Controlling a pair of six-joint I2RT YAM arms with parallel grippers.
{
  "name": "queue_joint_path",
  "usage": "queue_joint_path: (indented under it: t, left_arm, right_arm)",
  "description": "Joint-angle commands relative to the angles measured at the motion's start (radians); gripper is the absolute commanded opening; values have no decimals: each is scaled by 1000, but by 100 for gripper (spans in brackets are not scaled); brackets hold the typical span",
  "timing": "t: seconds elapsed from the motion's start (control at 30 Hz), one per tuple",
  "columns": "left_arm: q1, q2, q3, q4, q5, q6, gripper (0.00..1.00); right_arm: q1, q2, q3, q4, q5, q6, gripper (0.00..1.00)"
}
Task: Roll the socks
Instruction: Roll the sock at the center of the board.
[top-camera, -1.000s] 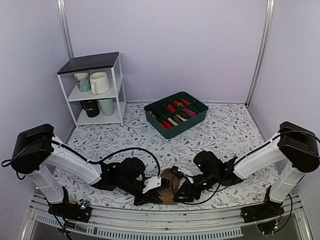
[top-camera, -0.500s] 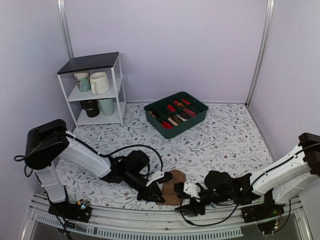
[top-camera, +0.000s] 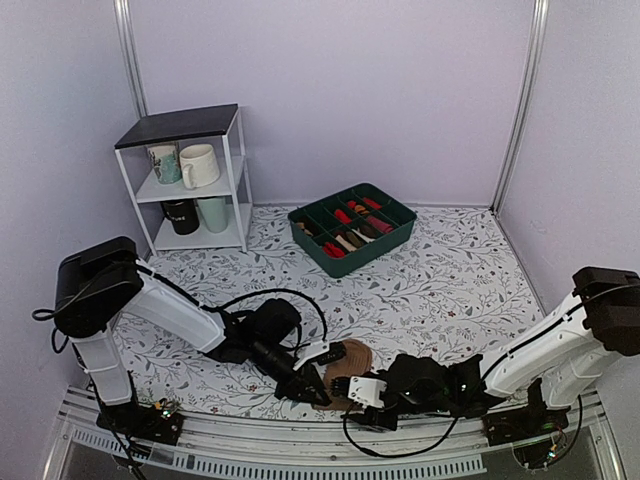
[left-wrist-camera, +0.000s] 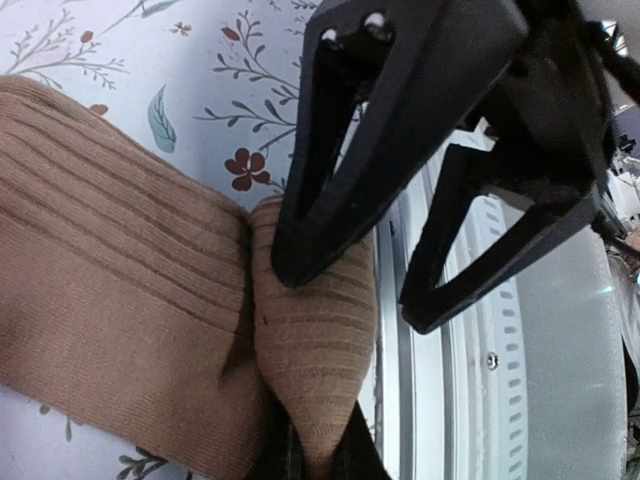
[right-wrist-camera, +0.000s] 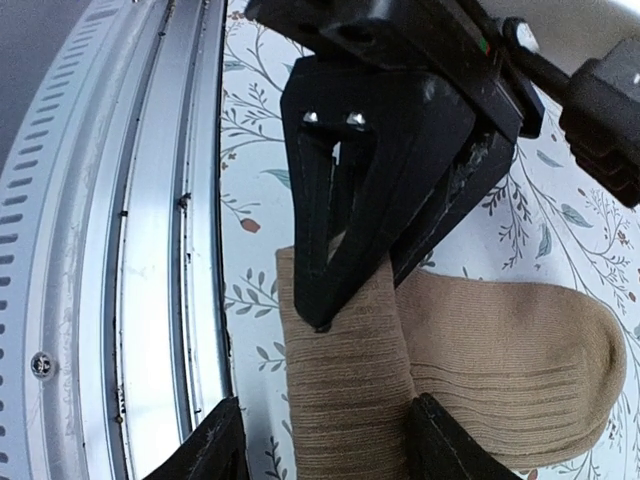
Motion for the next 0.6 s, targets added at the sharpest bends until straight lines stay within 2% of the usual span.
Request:
queue_joint_path:
  t: [0.0,0.1,0.23,0.33,0.37,0.57]
  left_arm:
    - [-2,61,-29,-153,-37,2,0]
    - [1,66,-28,-149,-35,5,0]
    - [3,72,-16,-142,-41,10,1]
    - [5,45,-21,-110,-54,5,18]
    - [5,31,-23,-100,-63,6,19]
    - [5,-107,-63,-37,-166,38,20]
  right_arm:
    - [7,42,17,-61,14,23,53]
    - [8,51,15,-84,5,60,46]
    - [8,100,44,-112,-4,91,31]
    - [9,156,69,-155,-23,132,21]
    - [8,166,71,-161,-35,140,18]
    - [-8,161,39,-165,-95,258,15]
